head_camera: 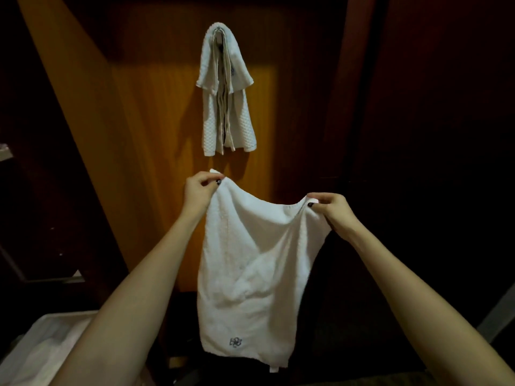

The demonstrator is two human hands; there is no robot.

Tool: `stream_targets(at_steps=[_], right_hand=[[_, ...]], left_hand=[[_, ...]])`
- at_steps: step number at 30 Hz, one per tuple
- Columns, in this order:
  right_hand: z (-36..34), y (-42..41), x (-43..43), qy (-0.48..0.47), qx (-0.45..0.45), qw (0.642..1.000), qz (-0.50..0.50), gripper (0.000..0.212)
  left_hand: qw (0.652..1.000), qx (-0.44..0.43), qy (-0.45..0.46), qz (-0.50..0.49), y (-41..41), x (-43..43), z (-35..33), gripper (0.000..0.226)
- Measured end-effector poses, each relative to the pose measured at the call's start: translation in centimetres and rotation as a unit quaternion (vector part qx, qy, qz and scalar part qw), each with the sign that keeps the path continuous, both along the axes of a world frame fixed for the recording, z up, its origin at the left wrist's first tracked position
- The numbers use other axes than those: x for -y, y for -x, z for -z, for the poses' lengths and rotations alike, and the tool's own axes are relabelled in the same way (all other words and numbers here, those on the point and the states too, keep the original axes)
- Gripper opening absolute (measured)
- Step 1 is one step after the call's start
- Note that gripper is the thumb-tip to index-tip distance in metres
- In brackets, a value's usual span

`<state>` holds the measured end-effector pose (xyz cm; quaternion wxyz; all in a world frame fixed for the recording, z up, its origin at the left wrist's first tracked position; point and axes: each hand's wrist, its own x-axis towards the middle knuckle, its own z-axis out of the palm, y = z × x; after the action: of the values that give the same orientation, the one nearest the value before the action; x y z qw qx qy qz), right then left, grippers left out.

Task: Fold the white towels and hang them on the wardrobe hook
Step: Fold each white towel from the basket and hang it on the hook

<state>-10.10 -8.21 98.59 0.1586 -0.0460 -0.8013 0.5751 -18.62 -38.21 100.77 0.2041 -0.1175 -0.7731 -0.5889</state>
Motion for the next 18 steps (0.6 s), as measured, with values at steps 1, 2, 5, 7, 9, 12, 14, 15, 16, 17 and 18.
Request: stream_targets(at_steps=[1, 2, 5, 7, 9, 12, 14, 15, 16, 17, 18], right_hand=[[-0.4, -0.3, -0.1, 0.011, 0.0, 1.0, -0.015, 0.031], [-0.8, -0.5, -0.1, 0.014, -0.002, 1.0, -0.022, 0.032], [-2.0, -1.3, 0.2, 0.026, -0.017, 0.999, -0.008, 0.022], [-2.7, -1.7, 1.2, 0.093, -0.02, 0.995, -0.009, 0.016], [-3.2, -2.0, 2.4, 0.145, -0.026, 0.989, -0.02, 0.017], [-3.6, -2.2, 4.5, 0.133, -0.043, 0.99, -0.036, 0.021], [-3.5, -2.4, 5.6, 0.099, -0.056, 0.993, -0.038, 0.021], [-3.4, -2.6, 6.0, 0.088, -0.058, 0.994, -0.04, 0.021], [-3.2, -2.7, 6.3, 0.08, -0.059, 0.994, -0.043, 0.019], [-3.1, -2.9, 6.4, 0.074, -0.06, 0.995, -0.045, 0.019], [-2.9, -3.1, 6.4, 0.067, -0.061, 0.995, -0.044, 0.018]], left_hand=[[1.0, 0.001, 0.015, -0.014, 0.2, 0.3, 0.3, 0.02], [0.999, 0.0, 0.03, -0.029, 0.3, 0.6, 0.6, 0.02], [0.998, 0.002, 0.045, -0.046, -0.2, 1.0, 1.3, 0.019], [0.999, -0.004, 0.037, -0.02, -1.3, 0.0, 1.6, 0.02], [1.0, -0.008, 0.024, 0.015, -2.8, -1.7, 2.0, 0.021], [0.996, -0.005, -0.021, 0.084, -5.4, -4.6, 2.8, 0.02], [0.99, -0.01, -0.047, 0.134, -6.8, -6.2, 3.1, 0.019], [0.986, -0.014, -0.057, 0.159, -7.5, -6.8, 3.2, 0.018], [0.981, -0.016, -0.068, 0.181, -8.2, -7.4, 3.3, 0.017], [0.977, -0.013, -0.078, 0.199, -8.8, -7.8, 3.3, 0.017], [0.973, -0.006, -0.086, 0.212, -9.2, -8.1, 3.3, 0.018]])
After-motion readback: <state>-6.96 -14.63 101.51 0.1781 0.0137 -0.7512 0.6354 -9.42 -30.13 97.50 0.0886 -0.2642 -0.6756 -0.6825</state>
